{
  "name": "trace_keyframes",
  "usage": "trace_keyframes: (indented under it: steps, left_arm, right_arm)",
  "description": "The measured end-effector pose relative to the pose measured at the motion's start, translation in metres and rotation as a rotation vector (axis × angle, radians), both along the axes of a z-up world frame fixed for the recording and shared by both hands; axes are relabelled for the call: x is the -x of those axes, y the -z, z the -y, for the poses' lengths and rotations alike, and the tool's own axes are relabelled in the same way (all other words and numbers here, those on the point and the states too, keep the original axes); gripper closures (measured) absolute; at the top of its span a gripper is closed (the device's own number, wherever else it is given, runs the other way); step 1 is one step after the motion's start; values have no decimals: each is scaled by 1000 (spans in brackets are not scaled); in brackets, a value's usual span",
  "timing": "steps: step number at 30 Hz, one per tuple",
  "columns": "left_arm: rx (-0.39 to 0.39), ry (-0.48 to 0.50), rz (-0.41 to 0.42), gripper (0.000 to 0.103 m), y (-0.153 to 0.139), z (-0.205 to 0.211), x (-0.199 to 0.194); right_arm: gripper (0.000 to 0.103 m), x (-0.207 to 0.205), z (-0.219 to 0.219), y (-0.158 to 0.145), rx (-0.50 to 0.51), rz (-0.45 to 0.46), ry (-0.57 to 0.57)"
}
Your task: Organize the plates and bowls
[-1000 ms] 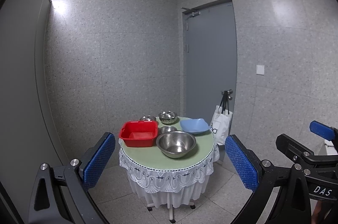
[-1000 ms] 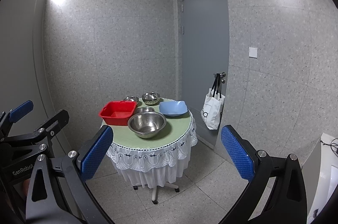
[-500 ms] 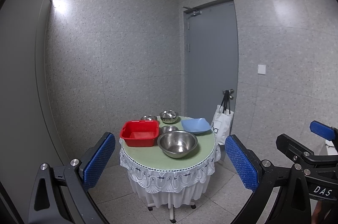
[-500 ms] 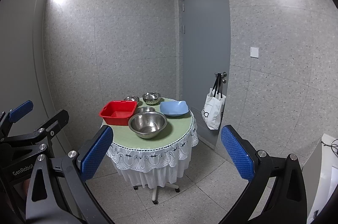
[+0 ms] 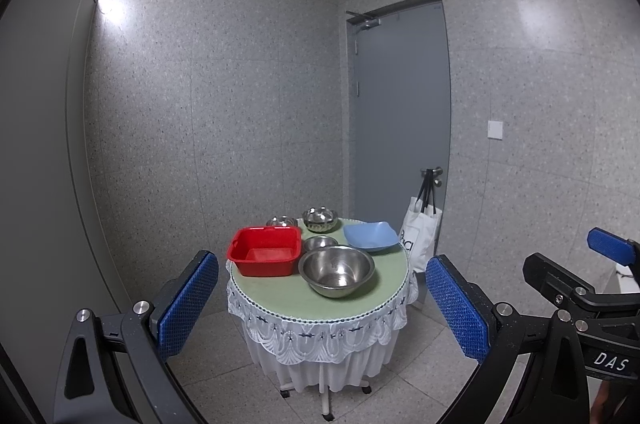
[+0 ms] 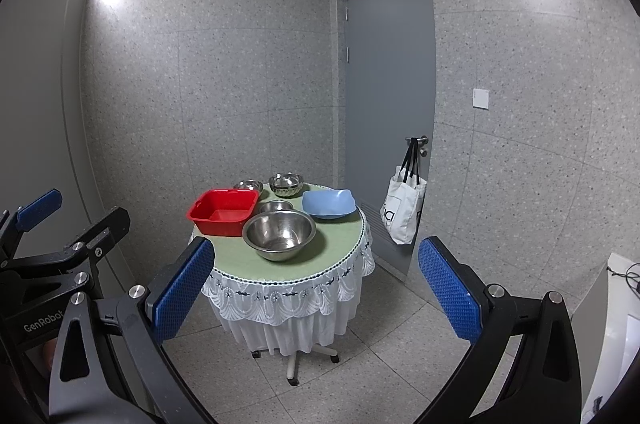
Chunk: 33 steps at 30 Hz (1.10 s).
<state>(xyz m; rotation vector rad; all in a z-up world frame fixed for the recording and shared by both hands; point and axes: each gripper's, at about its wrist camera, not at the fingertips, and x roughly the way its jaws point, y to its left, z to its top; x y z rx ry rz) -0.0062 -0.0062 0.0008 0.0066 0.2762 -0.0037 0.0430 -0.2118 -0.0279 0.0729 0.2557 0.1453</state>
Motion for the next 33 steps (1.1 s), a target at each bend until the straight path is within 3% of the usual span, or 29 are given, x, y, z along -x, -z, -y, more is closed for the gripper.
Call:
trace_keyframes:
  steps: [33]
  left_arm:
    - [4, 15, -36, 0, 10, -8, -21]
  right_arm:
    - [0, -13, -9, 8, 0, -35, 4]
